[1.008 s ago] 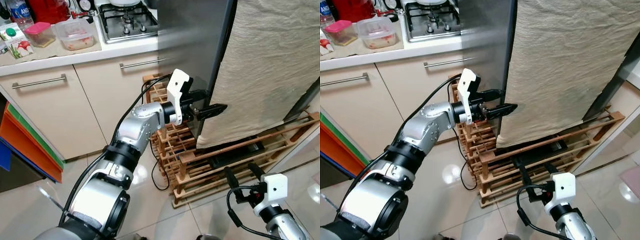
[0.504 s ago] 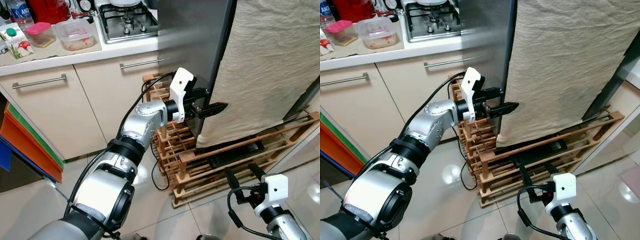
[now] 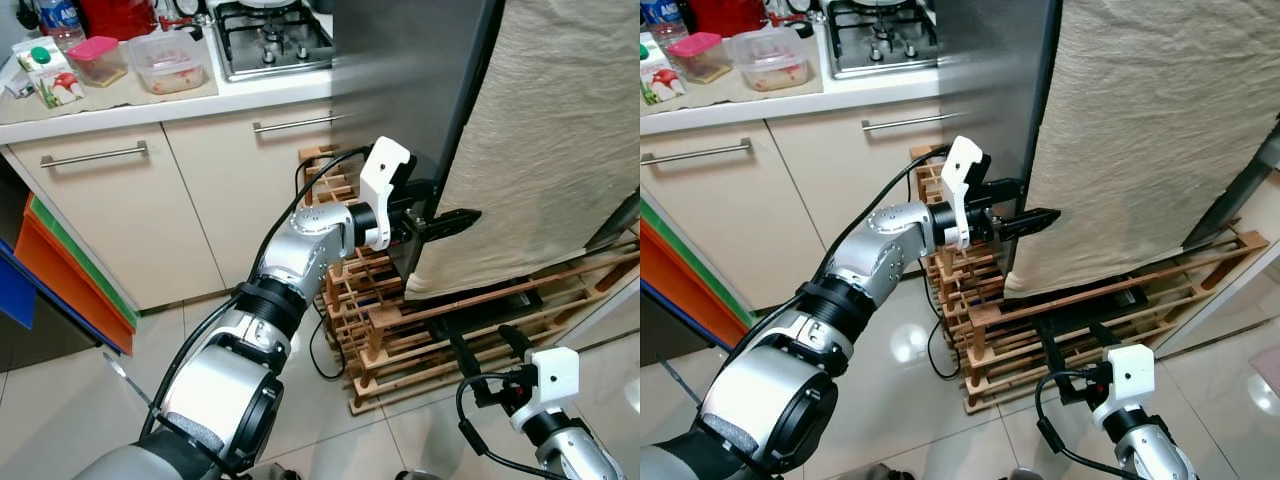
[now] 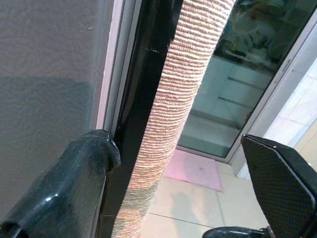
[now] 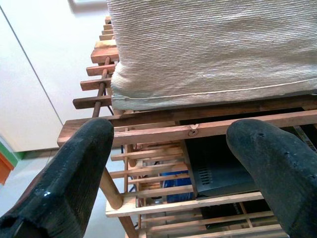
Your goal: Restocking fridge
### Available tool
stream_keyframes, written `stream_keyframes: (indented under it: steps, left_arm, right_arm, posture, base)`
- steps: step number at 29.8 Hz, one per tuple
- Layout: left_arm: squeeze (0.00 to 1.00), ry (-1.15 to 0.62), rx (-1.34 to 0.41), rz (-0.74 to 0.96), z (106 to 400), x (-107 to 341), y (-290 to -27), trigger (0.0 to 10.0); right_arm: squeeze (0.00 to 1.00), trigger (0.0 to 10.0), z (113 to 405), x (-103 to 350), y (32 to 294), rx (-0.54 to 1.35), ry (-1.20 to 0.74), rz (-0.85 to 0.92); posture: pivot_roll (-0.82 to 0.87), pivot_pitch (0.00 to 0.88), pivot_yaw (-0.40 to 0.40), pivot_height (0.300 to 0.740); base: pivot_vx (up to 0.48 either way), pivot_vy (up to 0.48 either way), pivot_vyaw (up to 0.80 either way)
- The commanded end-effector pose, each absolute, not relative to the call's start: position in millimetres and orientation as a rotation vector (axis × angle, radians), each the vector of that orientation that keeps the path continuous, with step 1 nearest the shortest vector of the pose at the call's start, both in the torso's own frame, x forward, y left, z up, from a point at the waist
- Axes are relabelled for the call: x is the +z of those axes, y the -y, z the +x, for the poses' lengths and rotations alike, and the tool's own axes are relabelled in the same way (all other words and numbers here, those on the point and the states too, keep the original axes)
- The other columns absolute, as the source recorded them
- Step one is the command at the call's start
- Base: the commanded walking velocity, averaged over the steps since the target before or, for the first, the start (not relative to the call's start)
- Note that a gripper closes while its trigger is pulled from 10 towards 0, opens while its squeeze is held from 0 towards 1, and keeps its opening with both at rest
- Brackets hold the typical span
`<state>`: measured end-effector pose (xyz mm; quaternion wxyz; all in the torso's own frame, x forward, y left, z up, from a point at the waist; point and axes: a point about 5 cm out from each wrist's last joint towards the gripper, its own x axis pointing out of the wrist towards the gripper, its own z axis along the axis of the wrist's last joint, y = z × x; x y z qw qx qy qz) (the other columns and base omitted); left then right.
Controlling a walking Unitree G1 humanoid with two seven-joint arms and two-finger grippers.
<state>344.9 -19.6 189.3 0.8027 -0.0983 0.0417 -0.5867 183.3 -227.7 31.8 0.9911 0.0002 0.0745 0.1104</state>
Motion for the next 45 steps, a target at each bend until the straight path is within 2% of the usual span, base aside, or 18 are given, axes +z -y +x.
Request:
stream_keyframes:
  steps: [1, 7, 14, 40, 45]
  left_arm:
    - [0.00, -0.064, -1.363, -0.273, 328.3, 195.7, 46.5, 10.0]
    - [0.00, -0.099, -1.495, -0.448, 318.7, 218.2, 40.2, 10.0]
    - [0.00, -0.139, -1.511, -0.496, 317.1, 223.4, 35.8, 10.0]
    - [0.00, -0.136, -1.403, -0.457, 319.7, 219.4, 34.2, 10.0]
    - [0.00, -0.095, -1.329, -0.407, 325.2, 217.4, 30.8, 10.0]
  right_arm:
    - [0.00, 10.0, 182.7, 33.2, 228.5, 0.232, -0.153, 0.005]
    - [0.00, 10.0, 183.2, 32.5, 228.0, 0.233, -0.154, 0.008]
    - [0.00, 10.0, 182.9, 31.5, 227.9, 0.238, -0.159, 0.011]
    - [0.00, 10.0, 178.4, 29.2, 229.4, 0.246, -0.209, 0.015]
    - [0.00, 10.0, 178.2, 30.8, 230.8, 0.223, -0.193, 0.007]
  posture:
    - [-0.17, 0.041, 0.072, 0.740]
    - [-0.17, 0.035, 0.073, 0.740]
    - [-0.17, 0.027, 0.071, 0.740]
    - [-0.18, 0.041, 0.056, 0.740]
    - [-0.18, 0.043, 0.057, 0.740]
  base:
    - [0.000, 0.000, 0.00]
    - [0.000, 0.000, 0.00]
    - [0.000, 0.000, 0.00]
    - [0.000, 0.000, 0.00]
    - [0.000, 0.000, 0.00]
